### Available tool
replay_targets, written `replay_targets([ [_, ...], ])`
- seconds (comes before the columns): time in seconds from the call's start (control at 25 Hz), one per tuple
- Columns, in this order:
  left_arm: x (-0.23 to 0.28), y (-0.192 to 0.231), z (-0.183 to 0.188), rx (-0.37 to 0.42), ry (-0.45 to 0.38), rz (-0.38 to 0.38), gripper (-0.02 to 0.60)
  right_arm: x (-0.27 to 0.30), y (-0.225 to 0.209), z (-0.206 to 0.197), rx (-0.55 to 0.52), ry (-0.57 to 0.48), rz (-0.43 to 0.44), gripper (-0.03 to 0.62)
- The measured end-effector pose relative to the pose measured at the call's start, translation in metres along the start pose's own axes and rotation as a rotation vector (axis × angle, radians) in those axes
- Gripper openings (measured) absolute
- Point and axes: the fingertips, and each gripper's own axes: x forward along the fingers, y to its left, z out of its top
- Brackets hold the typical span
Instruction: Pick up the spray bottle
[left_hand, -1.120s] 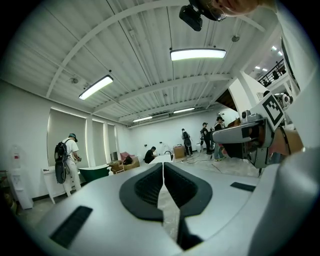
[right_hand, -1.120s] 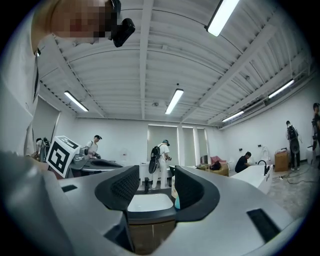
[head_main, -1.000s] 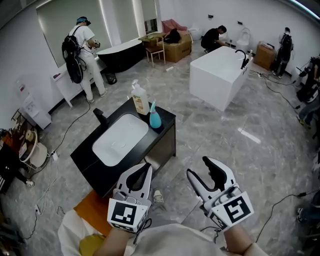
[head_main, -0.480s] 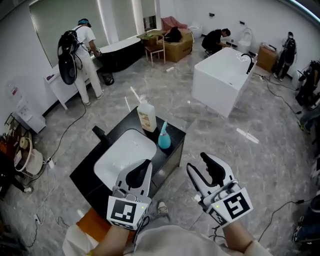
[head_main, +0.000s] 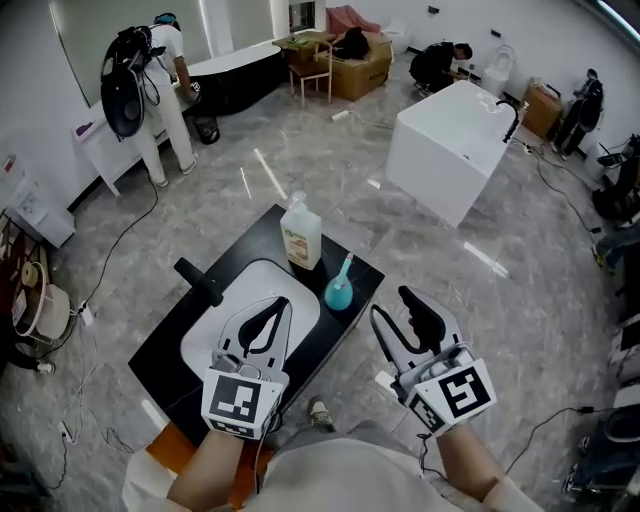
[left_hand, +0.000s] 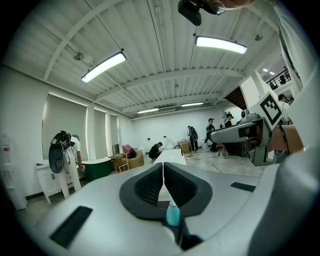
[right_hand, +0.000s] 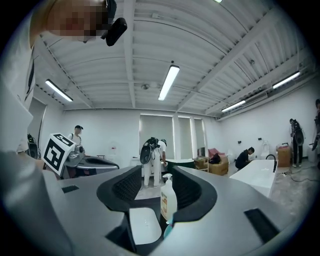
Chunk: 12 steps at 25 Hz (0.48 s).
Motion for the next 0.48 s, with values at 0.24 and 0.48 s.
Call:
replay_targets([
  [0.24, 0.020, 0.010, -0.019, -0.043, 0.046, 0.013, 0.025, 0.029, -0.013, -0.026, 0.004, 0.066, 0.002, 0.221],
  [0.48, 0.047, 0.013, -0.032, -0.058, 0.104, 0.044, 0.025, 0.053, -0.030, -0.051, 0.063, 0.088, 0.066, 0.246],
])
